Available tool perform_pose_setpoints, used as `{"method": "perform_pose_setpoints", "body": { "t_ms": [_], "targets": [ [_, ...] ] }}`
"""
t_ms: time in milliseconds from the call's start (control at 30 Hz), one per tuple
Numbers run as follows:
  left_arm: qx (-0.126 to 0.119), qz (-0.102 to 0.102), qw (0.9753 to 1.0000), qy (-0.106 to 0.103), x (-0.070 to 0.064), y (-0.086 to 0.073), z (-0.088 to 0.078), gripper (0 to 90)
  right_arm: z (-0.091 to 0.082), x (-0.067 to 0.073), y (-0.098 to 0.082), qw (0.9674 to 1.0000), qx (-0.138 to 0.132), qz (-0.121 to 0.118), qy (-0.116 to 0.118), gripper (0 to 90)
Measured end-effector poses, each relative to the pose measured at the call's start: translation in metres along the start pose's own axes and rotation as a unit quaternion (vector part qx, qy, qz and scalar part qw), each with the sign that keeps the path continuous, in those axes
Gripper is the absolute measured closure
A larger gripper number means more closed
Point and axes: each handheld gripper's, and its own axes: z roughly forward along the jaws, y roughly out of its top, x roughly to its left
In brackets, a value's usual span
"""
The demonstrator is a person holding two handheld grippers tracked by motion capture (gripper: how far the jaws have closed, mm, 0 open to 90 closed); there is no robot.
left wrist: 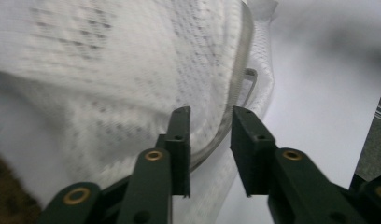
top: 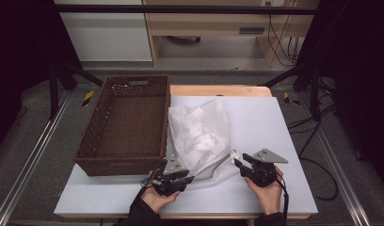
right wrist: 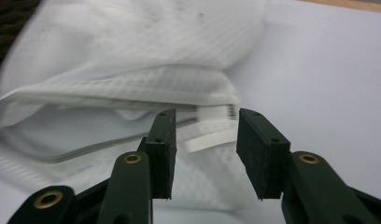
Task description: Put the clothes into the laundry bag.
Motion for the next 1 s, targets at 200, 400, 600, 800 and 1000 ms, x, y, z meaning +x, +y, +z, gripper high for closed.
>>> {"method": "perform_pose_setpoints", "body": {
  "t_ms": [200, 400, 600, 800, 1000],
  "targets": [
    [-0.005, -0.027, 0.9987, 0.043, 0.011, -0.021, -0.018, 60.3, 0.039, -0.019, -0.005, 0.9977, 0.064, 0.022, -0.009, 61.6],
    [0.022, -0.055, 0.9966, 0.058, 0.022, -0.043, -0.009, 60.8, 0.039, -0.011, -0.01, 0.9953, 0.096, -0.003, -0.005, 88.4],
    [0.03, -0.061, 0.9954, 0.067, 0.025, -0.047, -0.003, 64.2, 0.005, -0.009, -0.029, 0.9949, 0.1, 0.013, -0.006, 86.9],
    [0.039, -0.068, 0.9931, 0.087, 0.024, -0.043, -0.001, 74.8, 0.0, -0.01, -0.028, 0.9982, 0.059, 0.009, -0.002, 64.9],
    [0.044, -0.038, 0.994, 0.093, 0.018, -0.039, 0.004, 89.4, 0.023, -0.01, -0.026, 0.9974, 0.069, 0.023, -0.001, 75.8]
  ]
}}
